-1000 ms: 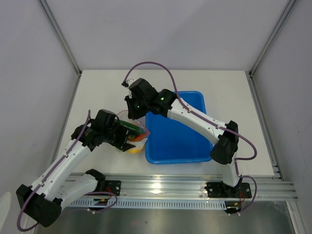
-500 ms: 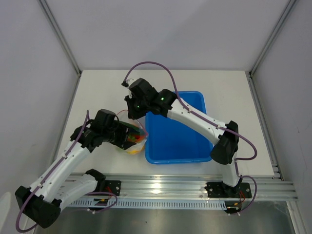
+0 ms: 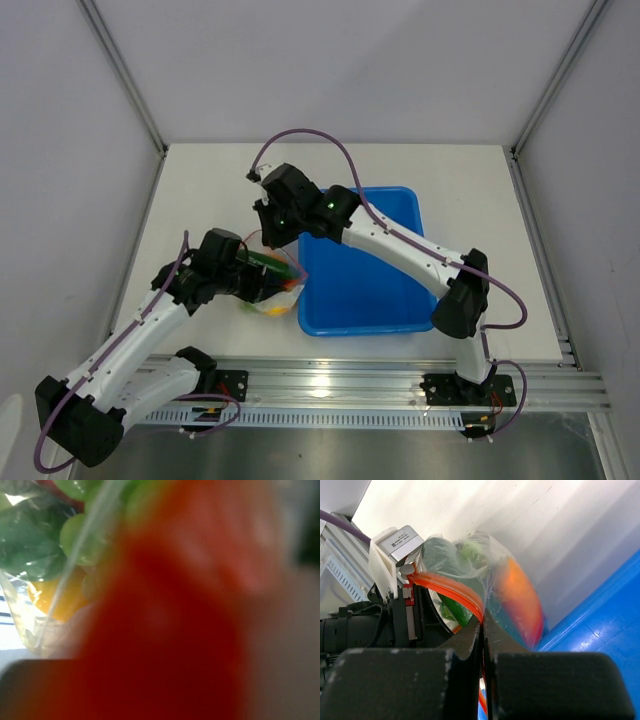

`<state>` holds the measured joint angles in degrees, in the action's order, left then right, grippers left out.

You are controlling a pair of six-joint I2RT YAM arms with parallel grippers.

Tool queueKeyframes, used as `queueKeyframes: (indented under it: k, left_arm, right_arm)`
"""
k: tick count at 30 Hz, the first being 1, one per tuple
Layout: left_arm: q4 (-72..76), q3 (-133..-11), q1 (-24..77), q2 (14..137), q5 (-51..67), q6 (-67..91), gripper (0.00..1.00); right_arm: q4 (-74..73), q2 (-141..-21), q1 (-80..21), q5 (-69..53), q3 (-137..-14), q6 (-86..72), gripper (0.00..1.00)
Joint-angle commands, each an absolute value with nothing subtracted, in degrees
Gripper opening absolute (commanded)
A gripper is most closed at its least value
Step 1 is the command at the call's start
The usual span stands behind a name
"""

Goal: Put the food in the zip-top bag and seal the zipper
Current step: Adjust the zipper food storage bag at the center of the board.

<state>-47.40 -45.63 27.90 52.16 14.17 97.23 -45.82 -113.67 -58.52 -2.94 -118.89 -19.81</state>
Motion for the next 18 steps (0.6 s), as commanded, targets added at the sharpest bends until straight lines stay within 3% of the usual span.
queueKeyframes:
  k: [1,3,18]
  left_arm:
    - [-46.05,-45.35,28.39,52.03,15.74,96.77,0.10]
    - [-46.84,-46.57,28.04,51.68,15.29,95.54,0.01]
    - [-62.75,-64.50,27.07,52.12,6.42,72.88,0.01]
  right_arm:
    - [-44.82,-110.39,-59.15,-2.37,-119.44,-19.16,0.00]
    - [-44.91,-110.39,-59.41,-2.37,-119.44,-19.07,0.00]
    - [-46.32,-109.42,-56.96,-3.94,-119.53,-19.33,0.00]
